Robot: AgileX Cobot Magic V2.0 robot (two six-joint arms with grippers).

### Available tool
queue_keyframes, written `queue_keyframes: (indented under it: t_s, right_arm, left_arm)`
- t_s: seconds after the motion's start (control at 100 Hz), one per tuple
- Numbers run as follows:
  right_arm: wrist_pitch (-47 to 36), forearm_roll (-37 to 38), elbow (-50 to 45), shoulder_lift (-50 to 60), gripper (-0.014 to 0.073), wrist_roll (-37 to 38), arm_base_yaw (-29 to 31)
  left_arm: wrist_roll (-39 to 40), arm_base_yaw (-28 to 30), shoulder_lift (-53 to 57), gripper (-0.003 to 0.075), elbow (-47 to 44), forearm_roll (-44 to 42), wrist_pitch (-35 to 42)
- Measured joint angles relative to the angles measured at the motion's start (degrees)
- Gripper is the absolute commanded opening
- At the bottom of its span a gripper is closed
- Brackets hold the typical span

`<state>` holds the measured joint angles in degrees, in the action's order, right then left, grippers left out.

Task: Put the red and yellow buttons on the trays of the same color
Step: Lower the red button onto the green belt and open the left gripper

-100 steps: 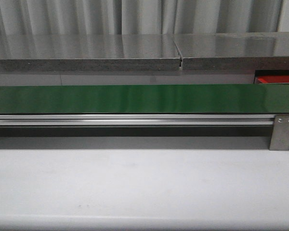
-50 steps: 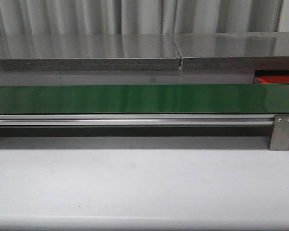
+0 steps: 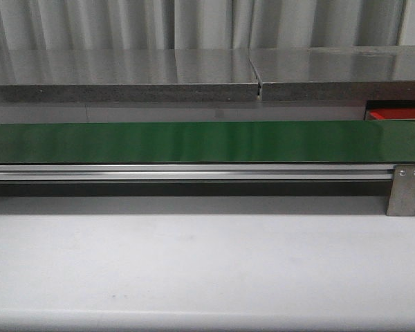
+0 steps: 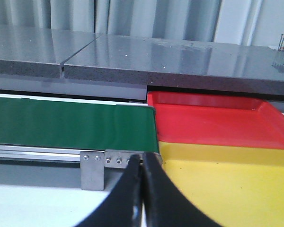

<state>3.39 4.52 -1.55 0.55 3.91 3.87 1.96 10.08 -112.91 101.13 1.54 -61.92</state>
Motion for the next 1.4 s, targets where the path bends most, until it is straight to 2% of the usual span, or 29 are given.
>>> queue_keyframes:
  t_s: [0.35,0.42,0.49,0.55,0.56,0.68,0.73,0.8,0.97,1.16,1.4]
  right_arm:
    - [0.0,0.0,0.0,0.0,-0.0117,0.0,0.0]
    - [0.0,0.0,0.0,0.0,-0.0117,0.0,0.0]
    - [0.0,0.0,0.0,0.0,-0.0117,0.0,0.0]
    - [0.0,0.0,0.0,0.0,-0.0117,0.0,0.0]
    - [0.0,0.0,0.0,0.0,-0.0117,0.0,0.0]
    - [0.0,0.0,0.0,0.0,-0.0117,0.0,0.0]
    - [0.0,0.0,0.0,0.0,-0.0117,0.0,0.0]
    - [0.0,0.0,0.0,0.0,-0.0117,0.0,0.0]
    - [0.0,0.0,0.0,0.0,-0.0117,0.0,0.0]
    - [0.0,0.0,0.0,0.0,-0.0117,0.0,0.0]
    - [0.0,0.0,0.0,0.0,-0.0117,0.0,0.0]
  left_arm:
    - [0.0,0.0,-1.78,-0.0018,0.08,0.0,-2.68]
    - [-0.14,-0.02,-1.78,0.001,0.21,0.12,-3.05]
    - [-0.92,-0.13,-1.88,0.0092,0.21,0.51,-3.17]
    - [-1.45,-0.36,-1.88,0.0224,0.21,0.64,-3.26]
    - [-1.46,-0.34,-1.88,0.0224,0.21,0.72,-3.3]
    - [-1.96,-0.47,-1.88,0.0533,0.34,0.91,-3.73]
    - [-1.96,-0.58,-1.88,0.0627,0.34,0.63,-3.81]
    - [-1.96,-0.94,-1.88,0.0697,0.87,0.25,-4.6]
    - [-1.96,-2.6,-1.88,0.0661,5.79,0.1,-7.66]
    - [-1.96,-4.1,-1.63,0.0661,12.68,0.1,-9.05]
    - [-1.96,-2.04,2.11,0.0661,13.94,-0.99,-9.63]
